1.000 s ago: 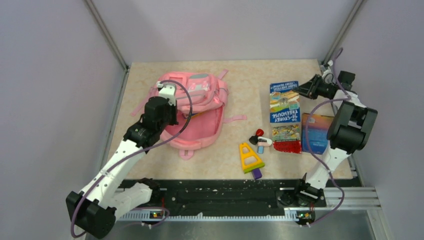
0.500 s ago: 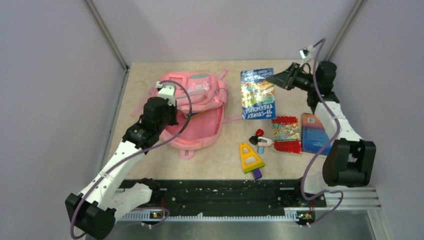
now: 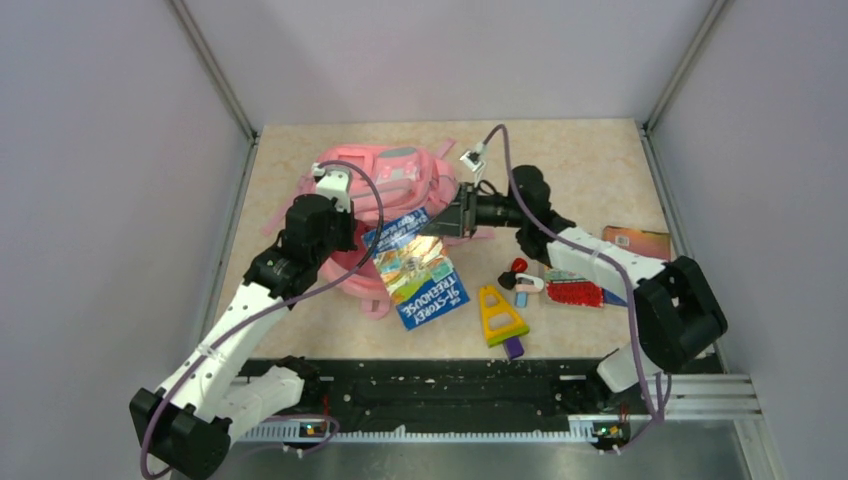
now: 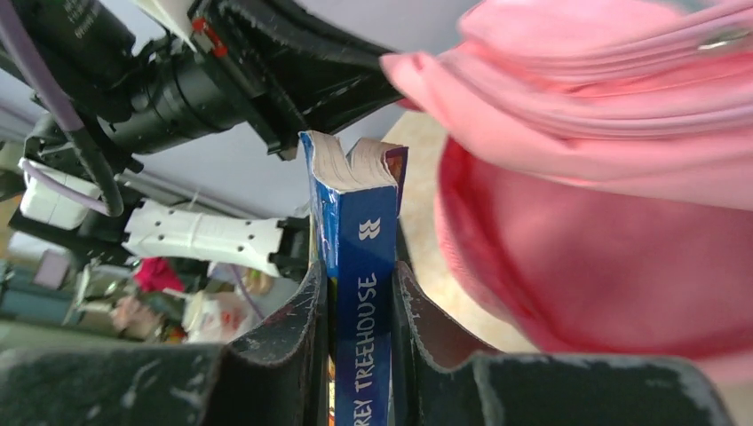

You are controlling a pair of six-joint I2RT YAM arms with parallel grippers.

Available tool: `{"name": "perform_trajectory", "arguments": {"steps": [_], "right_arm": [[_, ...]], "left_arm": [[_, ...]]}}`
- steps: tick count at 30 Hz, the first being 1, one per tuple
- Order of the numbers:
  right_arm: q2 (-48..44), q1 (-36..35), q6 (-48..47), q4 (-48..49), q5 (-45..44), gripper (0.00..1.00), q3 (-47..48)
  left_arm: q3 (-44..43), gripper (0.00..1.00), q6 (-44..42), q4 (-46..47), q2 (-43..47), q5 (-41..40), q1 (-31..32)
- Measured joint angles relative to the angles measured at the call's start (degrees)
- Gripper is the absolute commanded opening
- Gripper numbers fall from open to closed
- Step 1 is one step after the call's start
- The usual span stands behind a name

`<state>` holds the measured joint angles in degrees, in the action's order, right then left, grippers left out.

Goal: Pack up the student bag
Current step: Place the book in the student bag.

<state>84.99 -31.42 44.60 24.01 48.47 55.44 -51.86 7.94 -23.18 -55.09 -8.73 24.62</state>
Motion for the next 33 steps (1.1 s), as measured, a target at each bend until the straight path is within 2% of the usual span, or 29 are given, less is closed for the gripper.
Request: {"name": "perform_trajectory", "arguments": {"steps": [5, 11, 23, 33], "right_arm": [[7.3, -7.39, 7.45, 10.45, -0.68, 0.0, 0.0], [14.47, -9.9, 13.62, 19.58, -1.66, 0.0, -0.39], [21.68, -10.1, 15.17, 21.84, -13.68, 0.0, -1.81], [23.82, -9.53, 16.94, 25.38, -25.79, 0.0, -3.61]], "left_arm": [[0.0, 0.0, 0.24, 0.0, 0.26, 0.39, -0.07], [0.02, 0.0, 0.37, 0.0, 0.52, 0.74, -0.07], [0.92, 0.0, 0.5, 0.04, 1.97, 1.92, -0.07], [1.2, 0.0, 0.48, -0.02, 2.05, 2.34, -0.07]]}}
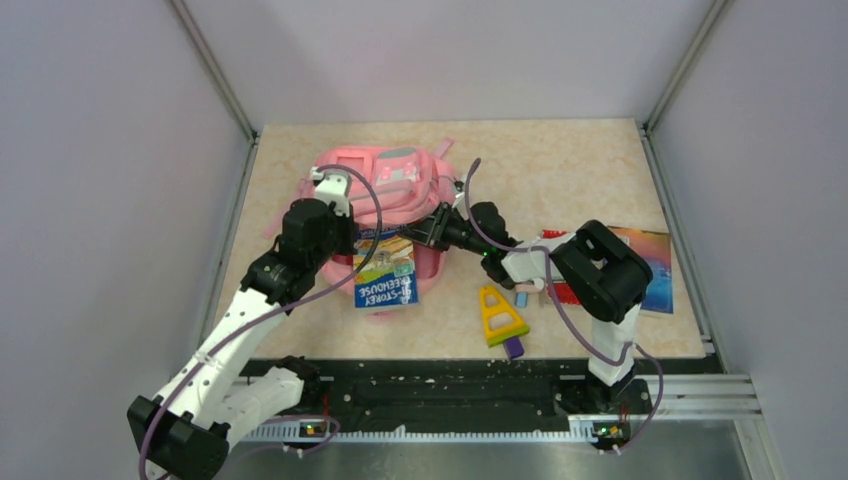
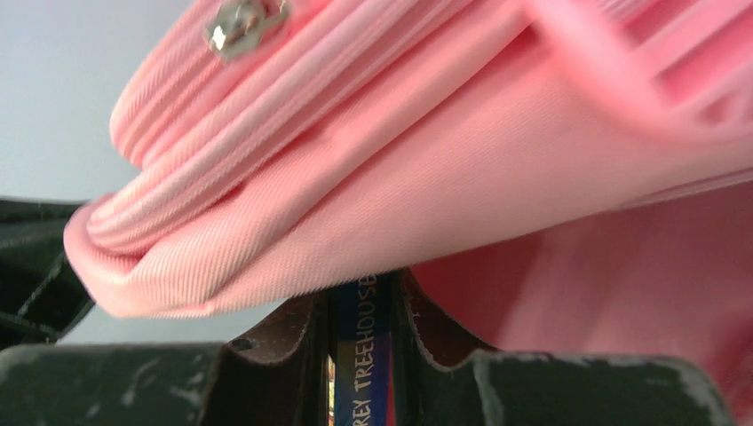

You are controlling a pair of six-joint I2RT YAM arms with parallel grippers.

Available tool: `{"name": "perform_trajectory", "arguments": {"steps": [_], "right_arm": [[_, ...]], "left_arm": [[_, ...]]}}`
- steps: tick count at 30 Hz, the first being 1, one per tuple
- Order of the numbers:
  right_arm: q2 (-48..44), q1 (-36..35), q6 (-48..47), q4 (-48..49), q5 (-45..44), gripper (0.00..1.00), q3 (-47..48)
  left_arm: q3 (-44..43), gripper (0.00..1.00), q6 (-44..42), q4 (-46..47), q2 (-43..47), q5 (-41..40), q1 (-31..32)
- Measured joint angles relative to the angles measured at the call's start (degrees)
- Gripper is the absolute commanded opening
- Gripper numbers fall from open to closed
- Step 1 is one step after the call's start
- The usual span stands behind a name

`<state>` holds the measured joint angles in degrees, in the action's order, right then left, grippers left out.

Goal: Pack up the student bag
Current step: Place the book in the student bag.

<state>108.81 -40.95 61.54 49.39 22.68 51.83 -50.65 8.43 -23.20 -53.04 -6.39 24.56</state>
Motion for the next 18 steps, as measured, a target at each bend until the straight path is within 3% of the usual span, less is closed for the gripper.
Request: {"name": "perform_trajectory", "arguments": {"steps": [18], "right_arm": [[8.5, 0.46, 2.62, 13.2, -21.35, 0.0, 0.48]], "left_arm": [[0.33, 0.0, 0.09, 0.07, 0.04, 1.05, 0.0]]}}
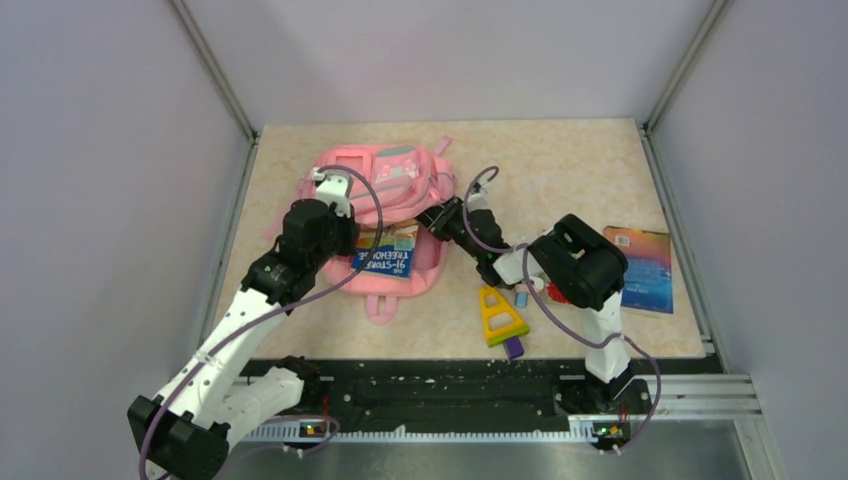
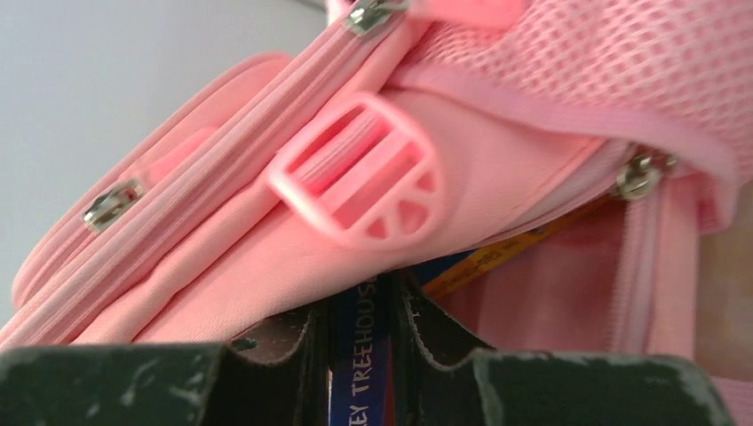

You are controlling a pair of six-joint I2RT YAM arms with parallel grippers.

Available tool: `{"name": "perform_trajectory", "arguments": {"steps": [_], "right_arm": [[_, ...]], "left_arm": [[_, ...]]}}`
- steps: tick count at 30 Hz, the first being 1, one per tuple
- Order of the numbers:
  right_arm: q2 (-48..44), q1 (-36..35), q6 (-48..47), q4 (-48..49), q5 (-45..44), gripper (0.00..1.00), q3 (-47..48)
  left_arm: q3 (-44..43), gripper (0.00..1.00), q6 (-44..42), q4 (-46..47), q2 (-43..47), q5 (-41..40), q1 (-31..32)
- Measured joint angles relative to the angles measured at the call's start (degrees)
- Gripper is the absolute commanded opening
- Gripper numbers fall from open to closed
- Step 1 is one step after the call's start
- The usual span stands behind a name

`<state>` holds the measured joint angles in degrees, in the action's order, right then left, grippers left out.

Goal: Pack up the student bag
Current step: Place the book in the student bag.

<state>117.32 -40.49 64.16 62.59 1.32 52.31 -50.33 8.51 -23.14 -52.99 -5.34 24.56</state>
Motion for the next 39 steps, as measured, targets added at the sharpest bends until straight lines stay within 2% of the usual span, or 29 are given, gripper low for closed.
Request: {"name": "perform_trajectory", "arguments": {"steps": [14, 24, 30, 32, 36, 39], "right_arm": [[1.46, -0.79, 1.38, -4.61, -20.0, 0.0, 3.8], [6.51, -2.75, 1.4, -10.03, -32.24, 0.0, 14.56], [11.47, -3.91, 0.85, -10.36, -35.76, 0.0, 21.16], [12.76, -4.22, 0.83, -10.36, -36.24, 0.07, 22.91], [13.05, -4.37, 0.81, -10.36, -36.59, 0.32, 23.12], [13.05, -4.39, -0.31, -9.92, -37.0, 0.44, 22.58]], "left_arm": [[0.2, 0.0, 1.05, 1.66, 0.28, 2.21, 0.09], [0.2, 0.0, 1.97, 2.89, 0.26, 3.5, 0.35], [0.26, 0.0, 2.08, 2.99, 0.22, 3.39, 0.35], [0.26, 0.0, 2.08, 2.99, 0.22, 3.41, 0.39], [0.31, 0.0, 2.08, 2.99, 0.22, 3.39, 0.46], [0.31, 0.0, 2.08, 2.99, 0.22, 3.41, 0.46]]}}
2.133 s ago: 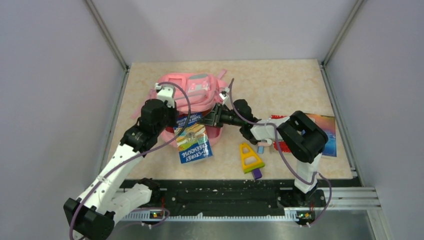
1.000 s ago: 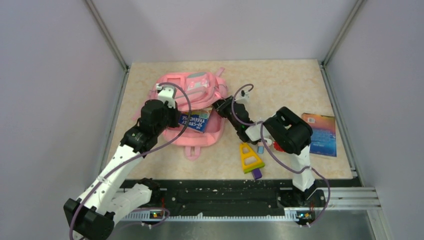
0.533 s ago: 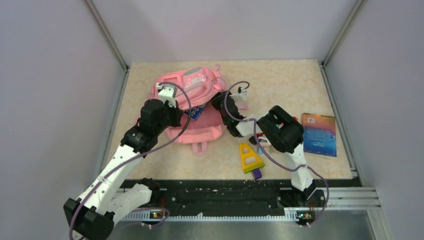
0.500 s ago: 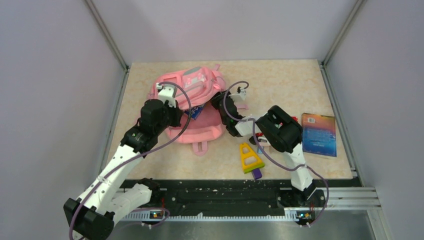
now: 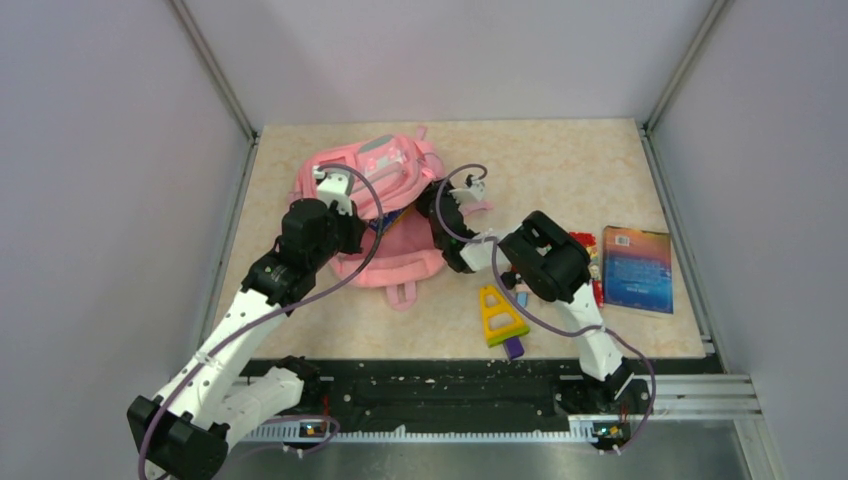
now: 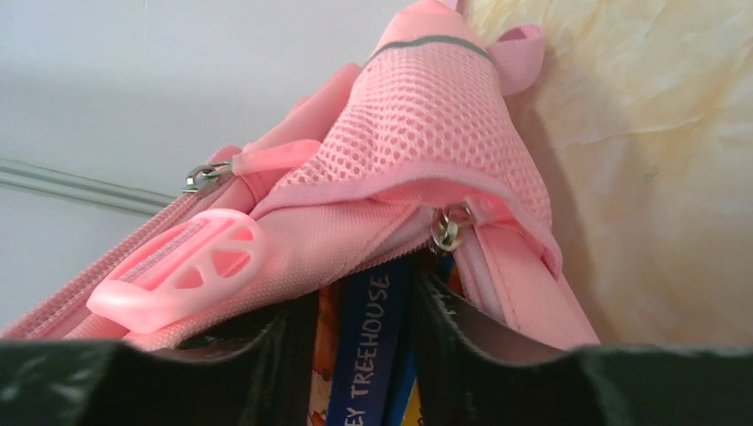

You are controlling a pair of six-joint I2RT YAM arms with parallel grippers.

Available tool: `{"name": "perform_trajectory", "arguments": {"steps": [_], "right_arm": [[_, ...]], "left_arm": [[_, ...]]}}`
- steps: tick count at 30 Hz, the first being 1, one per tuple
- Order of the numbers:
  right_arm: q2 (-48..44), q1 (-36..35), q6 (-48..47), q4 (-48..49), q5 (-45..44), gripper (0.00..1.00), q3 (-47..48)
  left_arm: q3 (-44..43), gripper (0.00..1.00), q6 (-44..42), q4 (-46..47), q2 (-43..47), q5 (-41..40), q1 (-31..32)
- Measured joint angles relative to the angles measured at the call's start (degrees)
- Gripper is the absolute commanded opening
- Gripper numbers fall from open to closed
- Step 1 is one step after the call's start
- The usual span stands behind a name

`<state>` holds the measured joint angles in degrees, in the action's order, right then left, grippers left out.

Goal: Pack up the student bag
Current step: Place the book in the student bag.

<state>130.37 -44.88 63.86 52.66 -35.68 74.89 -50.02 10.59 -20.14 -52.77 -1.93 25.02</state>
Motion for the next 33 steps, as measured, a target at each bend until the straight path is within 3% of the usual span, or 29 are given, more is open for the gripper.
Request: {"name": "perform_trajectory", "arguments": {"steps": [11, 22, 29, 33], "right_arm": [[-3.93, -0.17, -4.85, 4.74, 0.87, 0.66, -8.41], [-14.6, -0.35, -11.39, 4.96, 4.72, 0.68, -21.59], [-29.94, -0.48, -22.62, 4.5, 7.78, 0.76, -32.57], [-41.62, -0.02, -30.73, -0.94, 9.99, 0.8, -35.87]], "left_arm": [[0.0, 0.0, 0.0, -0.02, 0.02, 0.26, 0.26], [0.0, 0.0, -0.07, -0.37, 0.02, -0.66, 0.33], [0.0, 0.0, -0.22, -0.46, 0.04, -1.57, 0.46], [0.0, 0.0, -0.22, -0.48, 0.04, -1.92, 0.48]]}}
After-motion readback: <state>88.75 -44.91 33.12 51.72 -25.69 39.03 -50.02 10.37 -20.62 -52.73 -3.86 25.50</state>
